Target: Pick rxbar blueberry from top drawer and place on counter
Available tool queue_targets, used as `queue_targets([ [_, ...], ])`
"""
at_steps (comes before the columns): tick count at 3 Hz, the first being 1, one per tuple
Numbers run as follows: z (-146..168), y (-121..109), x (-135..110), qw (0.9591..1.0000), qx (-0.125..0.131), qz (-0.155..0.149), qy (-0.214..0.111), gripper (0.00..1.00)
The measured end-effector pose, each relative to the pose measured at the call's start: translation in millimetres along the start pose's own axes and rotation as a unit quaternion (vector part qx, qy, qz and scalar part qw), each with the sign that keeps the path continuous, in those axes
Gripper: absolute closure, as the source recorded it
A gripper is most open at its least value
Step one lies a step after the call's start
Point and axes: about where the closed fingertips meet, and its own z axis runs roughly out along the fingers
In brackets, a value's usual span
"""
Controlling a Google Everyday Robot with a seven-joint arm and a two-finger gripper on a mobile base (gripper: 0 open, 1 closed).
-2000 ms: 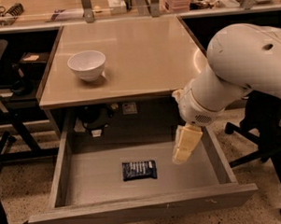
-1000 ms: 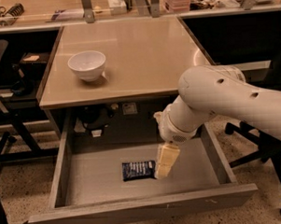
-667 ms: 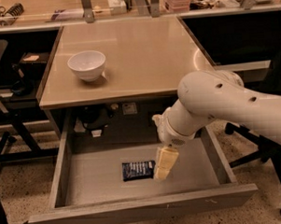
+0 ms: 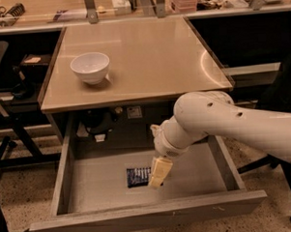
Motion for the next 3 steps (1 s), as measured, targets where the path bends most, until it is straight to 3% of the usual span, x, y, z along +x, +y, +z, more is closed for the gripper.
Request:
queue_targets([
  [3, 26, 13, -3, 0.9995, -0.017, -0.006, -0.026, 0.00],
])
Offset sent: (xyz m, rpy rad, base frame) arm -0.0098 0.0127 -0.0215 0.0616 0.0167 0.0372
